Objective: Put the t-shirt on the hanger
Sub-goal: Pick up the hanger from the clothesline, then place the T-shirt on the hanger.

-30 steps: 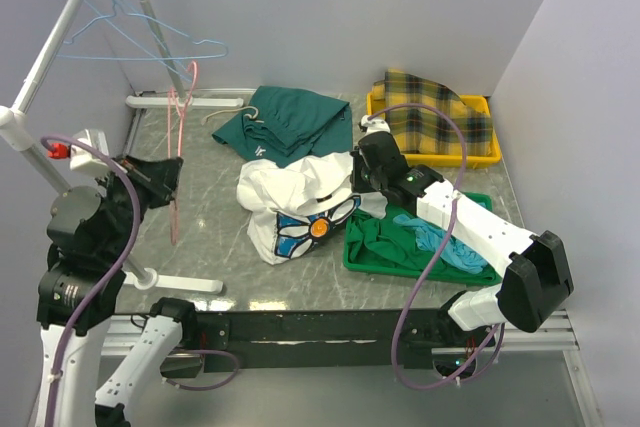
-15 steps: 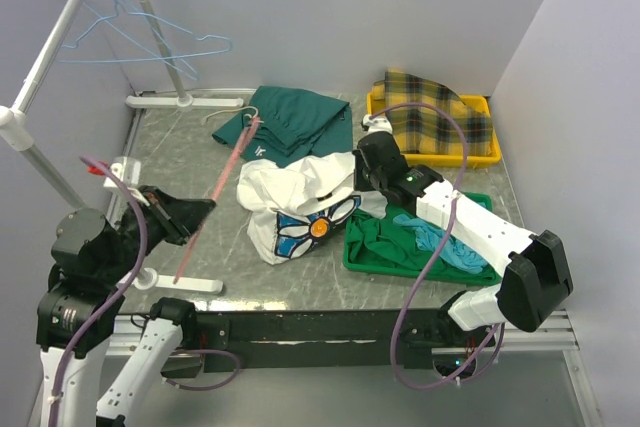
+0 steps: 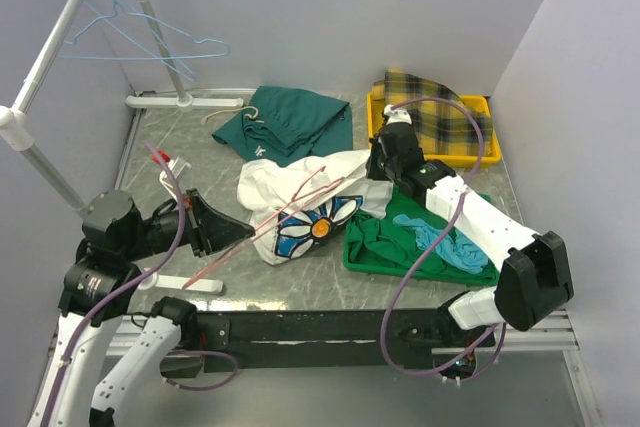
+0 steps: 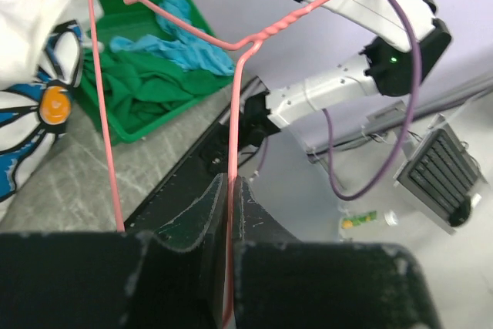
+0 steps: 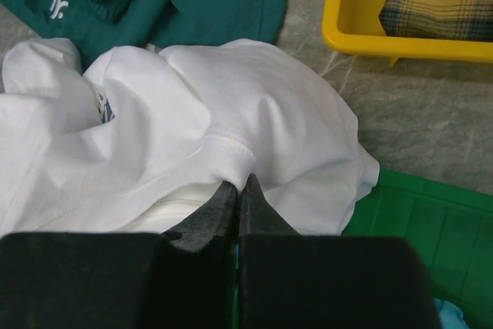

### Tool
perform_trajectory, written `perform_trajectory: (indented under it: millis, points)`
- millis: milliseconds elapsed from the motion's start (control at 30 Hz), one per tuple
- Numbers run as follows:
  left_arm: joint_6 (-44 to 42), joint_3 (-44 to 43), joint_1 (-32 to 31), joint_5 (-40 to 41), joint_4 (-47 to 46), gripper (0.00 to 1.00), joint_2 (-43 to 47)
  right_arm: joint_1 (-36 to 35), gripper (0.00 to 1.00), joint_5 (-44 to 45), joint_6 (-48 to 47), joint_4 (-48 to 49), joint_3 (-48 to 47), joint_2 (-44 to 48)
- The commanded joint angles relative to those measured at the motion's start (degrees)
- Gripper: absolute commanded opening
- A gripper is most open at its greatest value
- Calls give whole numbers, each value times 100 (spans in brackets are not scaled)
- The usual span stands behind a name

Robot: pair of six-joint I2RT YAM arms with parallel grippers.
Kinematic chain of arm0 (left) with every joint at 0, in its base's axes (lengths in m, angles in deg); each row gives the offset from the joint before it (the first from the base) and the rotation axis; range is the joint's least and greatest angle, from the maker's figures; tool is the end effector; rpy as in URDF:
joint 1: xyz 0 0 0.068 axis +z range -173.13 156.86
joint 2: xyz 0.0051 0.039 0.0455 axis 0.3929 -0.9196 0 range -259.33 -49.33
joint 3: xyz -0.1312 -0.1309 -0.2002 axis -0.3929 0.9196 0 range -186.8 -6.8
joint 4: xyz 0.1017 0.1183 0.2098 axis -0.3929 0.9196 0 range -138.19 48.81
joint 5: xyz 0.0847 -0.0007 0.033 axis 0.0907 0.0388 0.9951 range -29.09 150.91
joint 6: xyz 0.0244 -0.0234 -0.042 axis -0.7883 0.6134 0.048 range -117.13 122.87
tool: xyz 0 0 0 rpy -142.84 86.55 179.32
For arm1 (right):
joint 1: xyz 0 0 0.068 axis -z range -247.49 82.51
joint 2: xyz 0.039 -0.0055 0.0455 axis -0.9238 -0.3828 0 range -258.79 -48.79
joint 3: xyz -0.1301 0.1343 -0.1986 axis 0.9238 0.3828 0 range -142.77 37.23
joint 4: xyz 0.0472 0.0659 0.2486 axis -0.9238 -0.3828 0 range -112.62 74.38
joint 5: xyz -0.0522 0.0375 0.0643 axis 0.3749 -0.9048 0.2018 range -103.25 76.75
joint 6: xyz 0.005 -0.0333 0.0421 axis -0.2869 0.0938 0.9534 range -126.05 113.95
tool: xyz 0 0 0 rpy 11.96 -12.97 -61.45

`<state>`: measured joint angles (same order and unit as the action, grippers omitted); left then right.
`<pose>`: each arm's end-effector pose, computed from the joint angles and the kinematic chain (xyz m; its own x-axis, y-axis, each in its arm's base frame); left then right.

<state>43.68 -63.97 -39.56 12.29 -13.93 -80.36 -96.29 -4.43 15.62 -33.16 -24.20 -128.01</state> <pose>0.0729 -0.0494 0.3976 -0.6904 -0.2470 -0.6800 0.5921 0.3471 -0.7273 0.2754 0.1453 0.2919 -0.6062 0.0832 -0.7910 -0.1534 0.9636 0.2189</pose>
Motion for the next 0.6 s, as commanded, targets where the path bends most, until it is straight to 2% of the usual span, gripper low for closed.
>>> perform_trajectory:
  millis: [0,67,367,567]
  points:
    - [59,-190,-71,-368,-447,1,-219,50,0,-310,91,269,-54,-58]
    - [-30,-190,-71,-245,-402,1,-281,41,0,-381,127,295,-10,-6]
    - [365,416,-71,-472,-1824,1,-703,-126,0,-522,188,234,114,319]
    - [462,715,-71,-464,-2247,1,-931,-161,0,-451,206,84,0,407]
